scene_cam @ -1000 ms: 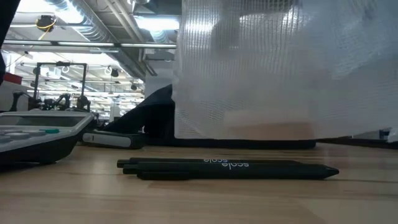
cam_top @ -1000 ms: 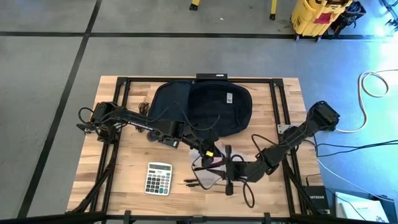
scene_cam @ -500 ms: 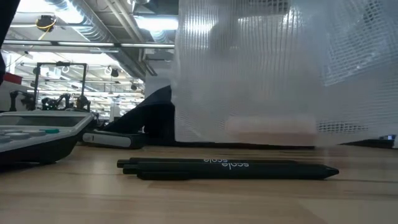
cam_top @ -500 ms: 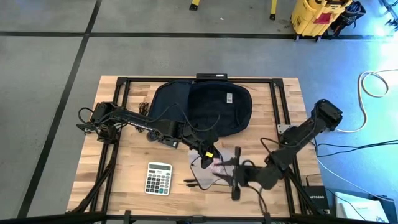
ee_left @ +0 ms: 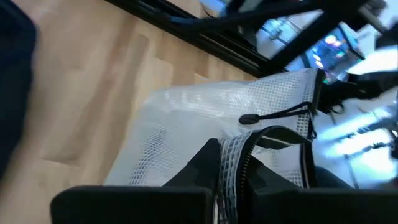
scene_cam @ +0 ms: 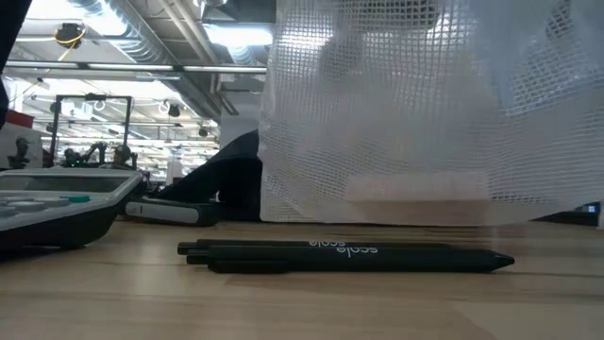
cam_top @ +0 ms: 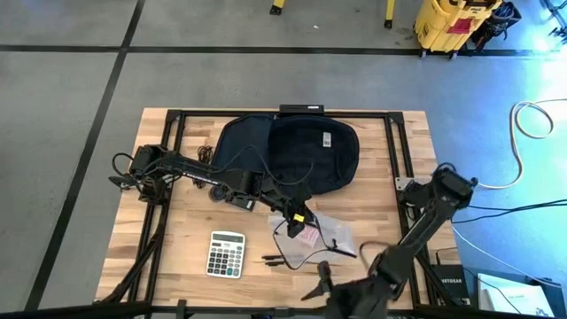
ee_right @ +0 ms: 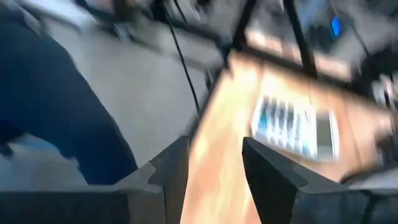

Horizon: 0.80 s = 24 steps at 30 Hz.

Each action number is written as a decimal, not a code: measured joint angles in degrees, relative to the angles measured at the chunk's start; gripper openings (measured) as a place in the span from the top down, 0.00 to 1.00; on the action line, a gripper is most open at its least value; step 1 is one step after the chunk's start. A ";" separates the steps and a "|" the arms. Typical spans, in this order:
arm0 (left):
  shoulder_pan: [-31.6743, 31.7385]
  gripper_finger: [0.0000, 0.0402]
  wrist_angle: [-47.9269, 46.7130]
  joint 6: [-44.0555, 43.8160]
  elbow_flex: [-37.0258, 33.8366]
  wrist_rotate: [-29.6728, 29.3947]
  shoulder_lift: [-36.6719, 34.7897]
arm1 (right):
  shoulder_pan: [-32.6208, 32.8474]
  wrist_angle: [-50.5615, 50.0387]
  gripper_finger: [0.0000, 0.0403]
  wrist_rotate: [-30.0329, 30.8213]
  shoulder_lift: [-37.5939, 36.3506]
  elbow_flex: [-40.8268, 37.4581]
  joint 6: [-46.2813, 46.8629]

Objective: Unpack backpack
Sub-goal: Put the black pen into the transparent zip bag

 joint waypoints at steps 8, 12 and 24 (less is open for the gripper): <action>3.93 1.00 -0.50 3.57 0.00 -1.02 0.02 | -3.91 -7.59 0.67 0.14 5.06 -1.63 14.75; 5.75 1.00 -1.04 5.52 0.00 0.37 0.02 | -6.88 -5.19 0.67 -1.20 5.37 -6.60 18.36; 9.16 1.00 1.69 5.60 -4.94 1.62 0.02 | -13.17 5.75 0.67 -12.70 9.90 -11.47 13.44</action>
